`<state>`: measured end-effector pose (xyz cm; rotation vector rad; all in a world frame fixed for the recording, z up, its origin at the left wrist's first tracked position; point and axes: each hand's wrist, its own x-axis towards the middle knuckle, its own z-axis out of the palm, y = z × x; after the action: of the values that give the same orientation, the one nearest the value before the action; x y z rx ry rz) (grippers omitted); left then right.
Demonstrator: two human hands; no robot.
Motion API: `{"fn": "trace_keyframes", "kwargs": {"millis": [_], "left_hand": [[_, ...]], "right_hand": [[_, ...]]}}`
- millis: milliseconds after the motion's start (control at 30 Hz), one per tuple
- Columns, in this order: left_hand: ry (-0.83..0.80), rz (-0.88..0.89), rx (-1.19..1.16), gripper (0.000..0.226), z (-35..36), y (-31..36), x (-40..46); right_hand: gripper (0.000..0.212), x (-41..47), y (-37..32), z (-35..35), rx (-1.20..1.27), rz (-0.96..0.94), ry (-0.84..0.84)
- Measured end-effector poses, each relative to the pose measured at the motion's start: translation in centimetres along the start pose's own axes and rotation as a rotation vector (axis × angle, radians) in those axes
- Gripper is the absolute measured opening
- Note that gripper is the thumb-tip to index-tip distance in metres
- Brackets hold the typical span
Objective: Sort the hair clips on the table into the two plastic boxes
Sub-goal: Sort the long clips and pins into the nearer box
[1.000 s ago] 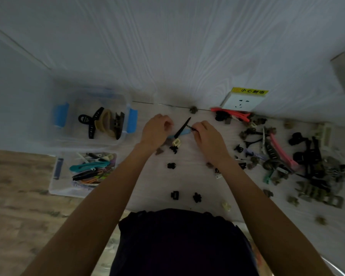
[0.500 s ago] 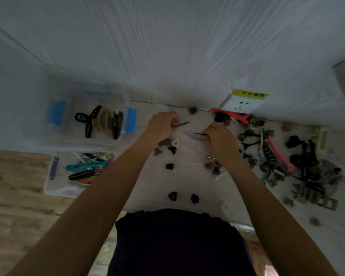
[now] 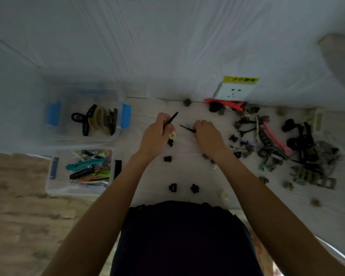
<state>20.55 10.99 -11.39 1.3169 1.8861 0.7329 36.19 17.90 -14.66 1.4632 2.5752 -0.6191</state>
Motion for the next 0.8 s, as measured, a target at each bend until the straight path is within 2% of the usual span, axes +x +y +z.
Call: {"fn": "trace_keyframes", "kwargs": {"millis": [167, 267, 367, 467, 667, 800], "left_hand": [[0.027, 0.117, 0.065, 0.017, 1.8, 1.4, -1.0], [-0.024, 0.244, 0.145, 0.016, 3.5, 3.4, -0.5], [-0.164, 0.342, 0.259, 0.016, 6.6, 5.7, 0.3], [-0.249, 0.407, 0.366, 0.014, 9.8, 7.3, 1.2], [-0.34, 0.511, 0.783, 0.034, 13.3, 7.8, 3.1], [-0.352, 0.507, 0.77, 0.029, 13.3, 7.5, 3.0]], "right_hand": [[0.021, -1.5, 0.5, -2.5, 0.113, 0.037, 0.184], [0.021, -4.3, 2.4, -4.3, 0.268, 0.175, 0.3], [0.018, -8.7, 5.5, -4.4, 0.407, 0.429, 0.298], [0.024, -12.7, 8.6, -3.3, 0.4, 0.585, 0.273], [0.028, -17.2, 12.4, -1.7, 0.384, 0.631, 0.249], [0.026, -16.8, 13.0, -1.6, 0.314, 0.58, 0.236]]}}
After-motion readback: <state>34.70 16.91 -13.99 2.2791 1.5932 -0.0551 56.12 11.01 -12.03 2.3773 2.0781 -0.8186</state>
